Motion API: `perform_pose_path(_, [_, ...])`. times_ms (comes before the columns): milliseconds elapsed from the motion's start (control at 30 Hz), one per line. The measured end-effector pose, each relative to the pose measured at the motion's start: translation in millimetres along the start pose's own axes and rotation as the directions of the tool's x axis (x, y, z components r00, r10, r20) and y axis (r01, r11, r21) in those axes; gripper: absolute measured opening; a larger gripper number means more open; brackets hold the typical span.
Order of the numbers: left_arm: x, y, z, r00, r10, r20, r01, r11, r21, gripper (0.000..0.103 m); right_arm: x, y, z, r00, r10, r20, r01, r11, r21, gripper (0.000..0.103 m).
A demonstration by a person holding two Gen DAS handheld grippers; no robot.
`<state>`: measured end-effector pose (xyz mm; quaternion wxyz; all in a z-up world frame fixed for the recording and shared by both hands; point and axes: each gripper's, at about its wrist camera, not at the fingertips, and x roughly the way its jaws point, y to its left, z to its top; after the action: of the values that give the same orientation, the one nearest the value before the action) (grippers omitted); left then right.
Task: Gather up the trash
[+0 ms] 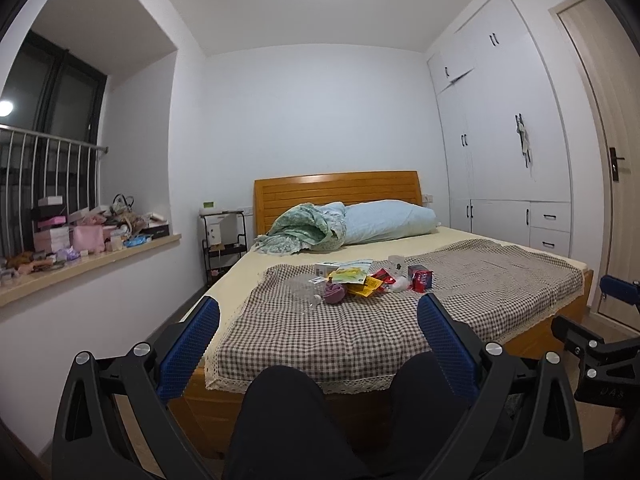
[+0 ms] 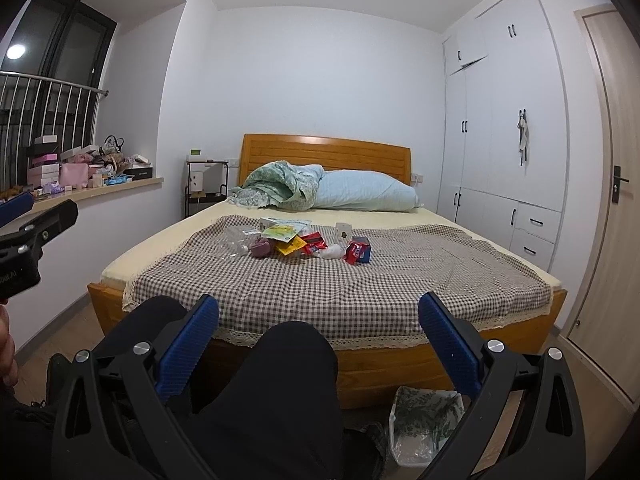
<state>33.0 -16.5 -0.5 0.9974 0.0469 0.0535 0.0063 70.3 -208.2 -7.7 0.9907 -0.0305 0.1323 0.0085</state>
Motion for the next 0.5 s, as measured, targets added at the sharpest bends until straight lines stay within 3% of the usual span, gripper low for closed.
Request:
perform_pose_path(200, [-7.4, -6.7, 5.3, 0.999, -0.018, 0.044, 0.017, 1.000, 0.019, 0.096, -7.4, -8.7, 3.1, 0.999, -0.003, 0.041, 0.000, 0.998, 0.055, 0.096])
perform_pose_path(500, [-7.5, -0.2, 3.5, 0.999, -0.023, 0.047, 0.024, 1.000, -0.017, 0.096, 0.6, -5.5, 0.2, 0.999, -0.031, 0.011, 0.030, 0.998, 0.051, 0.096])
